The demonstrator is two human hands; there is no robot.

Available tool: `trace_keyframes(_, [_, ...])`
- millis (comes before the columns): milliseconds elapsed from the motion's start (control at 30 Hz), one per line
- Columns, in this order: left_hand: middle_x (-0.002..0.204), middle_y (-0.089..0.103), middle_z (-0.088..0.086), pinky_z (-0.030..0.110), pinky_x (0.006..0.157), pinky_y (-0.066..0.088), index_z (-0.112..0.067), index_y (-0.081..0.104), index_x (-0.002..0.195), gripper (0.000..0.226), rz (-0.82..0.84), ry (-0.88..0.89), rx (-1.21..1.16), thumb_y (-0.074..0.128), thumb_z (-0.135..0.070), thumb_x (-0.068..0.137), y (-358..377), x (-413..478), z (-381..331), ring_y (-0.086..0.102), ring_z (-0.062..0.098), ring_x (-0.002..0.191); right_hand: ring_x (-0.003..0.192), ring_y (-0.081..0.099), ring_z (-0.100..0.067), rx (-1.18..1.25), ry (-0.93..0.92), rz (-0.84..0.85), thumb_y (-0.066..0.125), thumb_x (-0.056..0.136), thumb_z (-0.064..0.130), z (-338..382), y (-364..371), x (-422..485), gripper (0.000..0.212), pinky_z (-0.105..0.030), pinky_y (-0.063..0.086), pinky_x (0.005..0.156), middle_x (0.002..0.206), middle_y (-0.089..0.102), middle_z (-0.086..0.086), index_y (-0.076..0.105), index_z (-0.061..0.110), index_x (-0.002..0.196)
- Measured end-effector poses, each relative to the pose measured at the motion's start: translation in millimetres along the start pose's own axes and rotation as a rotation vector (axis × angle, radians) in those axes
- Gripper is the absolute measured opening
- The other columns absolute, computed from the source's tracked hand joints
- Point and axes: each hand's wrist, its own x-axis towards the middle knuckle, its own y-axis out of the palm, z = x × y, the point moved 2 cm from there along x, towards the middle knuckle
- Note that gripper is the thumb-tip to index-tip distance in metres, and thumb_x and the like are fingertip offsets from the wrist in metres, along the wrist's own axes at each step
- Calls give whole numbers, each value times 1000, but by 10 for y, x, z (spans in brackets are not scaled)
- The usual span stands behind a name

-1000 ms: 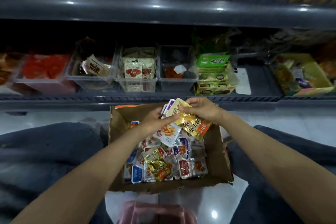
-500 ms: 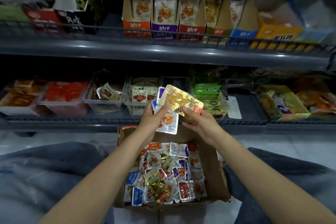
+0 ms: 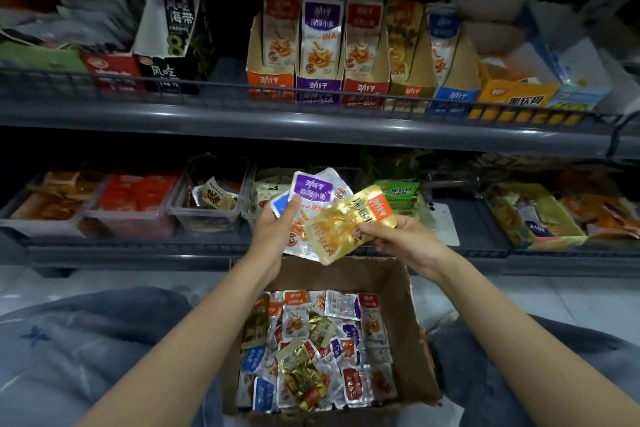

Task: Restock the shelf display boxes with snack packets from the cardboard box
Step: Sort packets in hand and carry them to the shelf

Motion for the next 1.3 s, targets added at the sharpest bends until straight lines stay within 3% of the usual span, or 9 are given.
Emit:
trace_keyframes(100, [93, 69, -2, 29, 67, 54, -25, 57, 99, 9, 18, 32, 34, 59, -29, 92, 115, -78, 15, 67, 14, 81, 96, 65, -17, 2, 11, 43, 69, 82, 13, -57, 174, 38, 15, -31, 50, 89, 103, 71, -6, 64, 13, 97])
trace_keyframes(200, [97, 70, 1, 34, 70, 57, -30, 57, 97, 10, 20, 60, 48, 63, -31, 89, 180, -127, 14, 69, 18, 85, 98, 66, -18, 105, 20, 54, 67, 84, 11, -113, 322, 84, 20, -32, 52, 89, 103, 70, -4, 60, 15, 102])
trace_keyframes(333, [97, 69, -1, 21, 59, 53, -22, 55, 109, 22, 38, 90, 98, 61, -32, 90, 230, -136, 10, 68, 12, 81, 99, 64, -17, 305, 72, -37, 73, 78, 15, -208, 388, 118, 24, -30, 50, 84, 102, 70, -2, 60, 18, 99])
trace_keyframes(433, [98, 69, 3, 24, 60, 55, -14, 54, 109, 20, -18, 42, 49, 59, -25, 93, 182, -63, 2, 68, 15, 80, 102, 65, -20, 338, 123, -86, 75, 74, 11, -225, 339, 118, 28, -32, 49, 89, 103, 71, -6, 62, 14, 99])
trace_keyframes(633, [92, 67, 2, 12, 52, 49, -14, 61, 99, 12, -65, 103, 130, 66, -15, 88, -74, 115, -206, 63, 5, 71, 93, 68, -16, 308, -21, -123, 70, 77, 5, -28, 33, 4, 22, -30, 50, 86, 93, 73, -2, 62, 13, 96])
trace_keyframes(800, [100, 71, 5, 14, 55, 50, -15, 65, 103, 15, 76, 66, 215, 61, -24, 91, 81, 59, -235, 66, 6, 74, 96, 68, -18, 182, -62, -86, 71, 78, 4, 96, 75, 42, 27, -32, 51, 88, 99, 72, -4, 60, 12, 102])
trace_keyframes(1000, [100, 73, 5, 40, 86, 53, -20, 66, 107, 43, 276, -181, 66, 44, -53, 91, 375, -38, -371, 70, 22, 93, 95, 68, -15, 106, -149, -173, 77, 74, 12, 279, 194, 34, 33, -24, 52, 73, 101, 72, -2, 59, 18, 102])
trace_keyframes(1167, [88, 75, 1, 37, 78, 54, -21, 64, 106, 20, 302, -115, 58, 59, -33, 91, 492, -22, -630, 70, 19, 80, 85, 69, -8, -1, -263, -199, 77, 75, 15, 633, 198, 28, 43, -17, 52, 60, 100, 70, 0, 54, 17, 112])
trace_keyframes(1300, [92, 72, 8, 38, 77, 53, -20, 63, 98, 16, 321, -133, 17, 53, -32, 95, 627, 88, -968, 68, 23, 80, 90, 69, -10, -28, -352, -284, 77, 76, 20, 1035, 89, 78, 42, -28, 56, 74, 102, 70, 2, 55, 22, 112])
